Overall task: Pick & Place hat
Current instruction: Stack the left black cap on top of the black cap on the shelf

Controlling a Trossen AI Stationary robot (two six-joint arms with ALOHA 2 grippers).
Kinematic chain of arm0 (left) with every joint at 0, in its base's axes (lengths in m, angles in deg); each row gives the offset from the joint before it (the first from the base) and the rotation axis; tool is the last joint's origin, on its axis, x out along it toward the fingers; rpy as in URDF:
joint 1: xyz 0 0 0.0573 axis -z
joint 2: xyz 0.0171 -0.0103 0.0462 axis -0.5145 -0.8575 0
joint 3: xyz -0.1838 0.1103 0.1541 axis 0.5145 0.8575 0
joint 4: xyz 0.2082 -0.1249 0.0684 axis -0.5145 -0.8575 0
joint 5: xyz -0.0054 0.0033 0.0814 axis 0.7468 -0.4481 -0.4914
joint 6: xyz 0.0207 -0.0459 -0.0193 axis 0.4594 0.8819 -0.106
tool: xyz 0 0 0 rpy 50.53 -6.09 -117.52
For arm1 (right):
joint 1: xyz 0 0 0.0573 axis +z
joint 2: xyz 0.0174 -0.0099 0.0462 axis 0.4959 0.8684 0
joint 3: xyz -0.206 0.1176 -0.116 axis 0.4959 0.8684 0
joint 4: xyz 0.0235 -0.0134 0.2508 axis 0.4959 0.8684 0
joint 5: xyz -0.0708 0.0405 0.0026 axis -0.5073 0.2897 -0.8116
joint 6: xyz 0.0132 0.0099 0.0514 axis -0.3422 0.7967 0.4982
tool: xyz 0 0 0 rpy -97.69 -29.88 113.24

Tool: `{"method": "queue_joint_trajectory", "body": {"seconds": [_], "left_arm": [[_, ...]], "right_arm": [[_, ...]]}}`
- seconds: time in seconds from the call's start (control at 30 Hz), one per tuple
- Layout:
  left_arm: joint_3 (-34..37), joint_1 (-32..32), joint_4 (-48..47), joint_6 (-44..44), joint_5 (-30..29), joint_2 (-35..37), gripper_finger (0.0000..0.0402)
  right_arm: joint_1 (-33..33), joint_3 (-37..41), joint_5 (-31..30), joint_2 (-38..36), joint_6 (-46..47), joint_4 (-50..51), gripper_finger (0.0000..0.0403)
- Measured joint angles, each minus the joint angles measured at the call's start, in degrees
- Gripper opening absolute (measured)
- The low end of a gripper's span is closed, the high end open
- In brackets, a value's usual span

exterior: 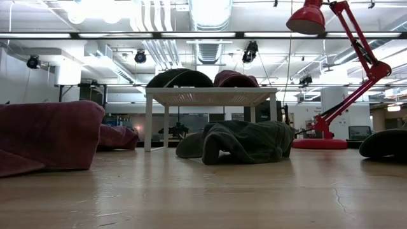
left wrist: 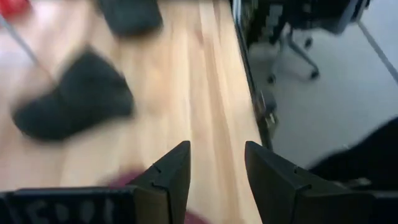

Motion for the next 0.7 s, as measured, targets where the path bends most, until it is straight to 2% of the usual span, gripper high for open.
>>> {"method": "queue_joint_trajectory", "body": {"seconds": [0.13,0.27,0.43,0.57,0.7], "left_arm": [[0.0,2.3,-7.6,10.2,4.4,-2.8,0.0151],[0.0,4.1,-15.0,17.9,6.3,-5.6,0.0151],[0.0,5.3,-17.5,23.6,7.1,-8.3,0.0151],[0.0,5.7,-17.4,26.3,4.7,-9.9,0.0151],[0.0,5.8,-17.4,28.4,-1.6,-10.5,0.0151]], "right_arm": [[1.8,3.3,-0.1,0.8,2.4,0.0,0.0292],[3.7,7.4,-0.3,0.8,6.1,-0.1,0.0288],[7.0,13.2,0.1,0.8,7.0,3.7,0.0286],[8.7,19.5,-0.5,0.7,15.6,9.2,0.0292],[9.9,27.8,-7.0,0.6,28.5,7.9,0.0295]]}}
